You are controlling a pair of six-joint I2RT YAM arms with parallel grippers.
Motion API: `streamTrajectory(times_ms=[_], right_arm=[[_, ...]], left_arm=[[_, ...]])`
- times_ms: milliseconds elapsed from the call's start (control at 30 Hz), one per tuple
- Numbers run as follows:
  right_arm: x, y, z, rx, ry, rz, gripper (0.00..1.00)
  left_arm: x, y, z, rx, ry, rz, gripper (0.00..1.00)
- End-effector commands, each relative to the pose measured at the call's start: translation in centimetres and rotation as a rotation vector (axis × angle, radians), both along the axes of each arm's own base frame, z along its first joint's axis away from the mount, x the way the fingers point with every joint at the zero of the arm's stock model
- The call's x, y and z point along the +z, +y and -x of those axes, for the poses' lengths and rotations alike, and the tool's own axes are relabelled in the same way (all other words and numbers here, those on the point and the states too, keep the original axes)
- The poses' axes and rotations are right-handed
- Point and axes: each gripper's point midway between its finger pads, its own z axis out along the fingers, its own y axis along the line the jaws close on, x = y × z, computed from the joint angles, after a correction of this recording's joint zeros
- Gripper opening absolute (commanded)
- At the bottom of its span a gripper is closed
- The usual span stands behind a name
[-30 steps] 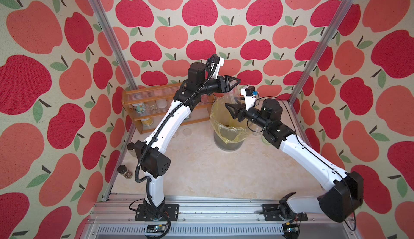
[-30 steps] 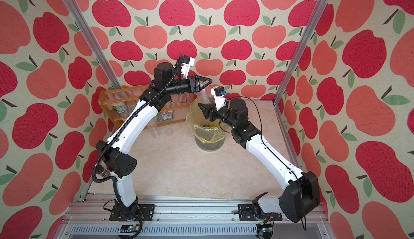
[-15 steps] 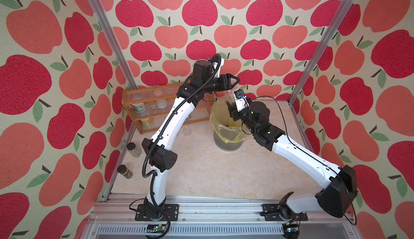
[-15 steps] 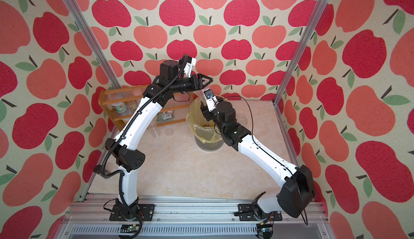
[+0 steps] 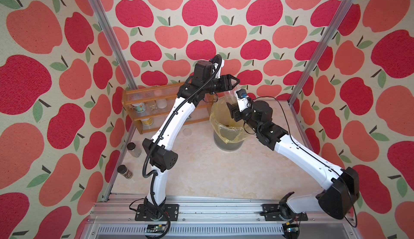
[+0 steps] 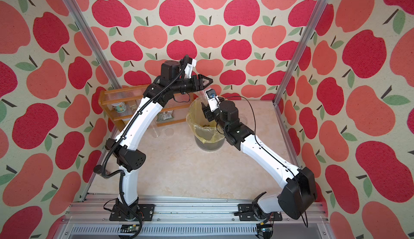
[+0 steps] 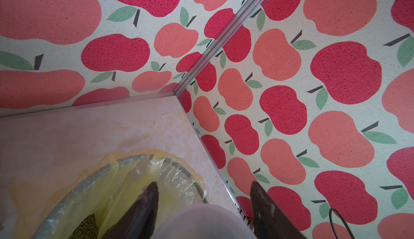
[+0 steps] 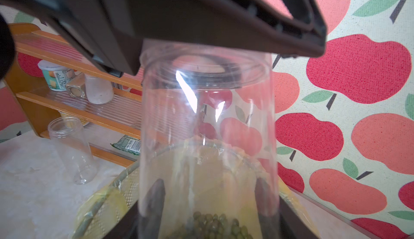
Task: Empty moldy mung beans from jars
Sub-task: Unscrew the lid from the jar.
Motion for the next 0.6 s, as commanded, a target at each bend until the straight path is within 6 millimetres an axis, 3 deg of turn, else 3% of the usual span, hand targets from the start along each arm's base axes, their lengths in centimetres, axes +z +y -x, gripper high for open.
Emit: streamTrajectory(times_ms=[0, 267, 433, 567], right_arm=[[2.7, -3.0, -0.7, -0.051, -0.009, -0.163, 0.38], [1.9, -3.2, -0.9, -0.038, 0.017, -0.177, 0.38], [1.8, -2.5, -0.8, -0.002, 0.022, -0.173, 0.38], [1.3, -1.9, -0.8, 0.059, 0.058, -0.181, 0.39]], left_arm=[[-1.5, -0.3, 1.2, -0.068, 0.092, 0.0, 0.58], [-1.4, -0.2, 1.1, -0.067, 0.085, 0.004, 0.6], [-0.8, 0.0, 1.3, -0.068, 0.054, -0.001, 0.81], [0.8, 0.9, 1.2, -0.056, -0.032, 0.002, 0.85]])
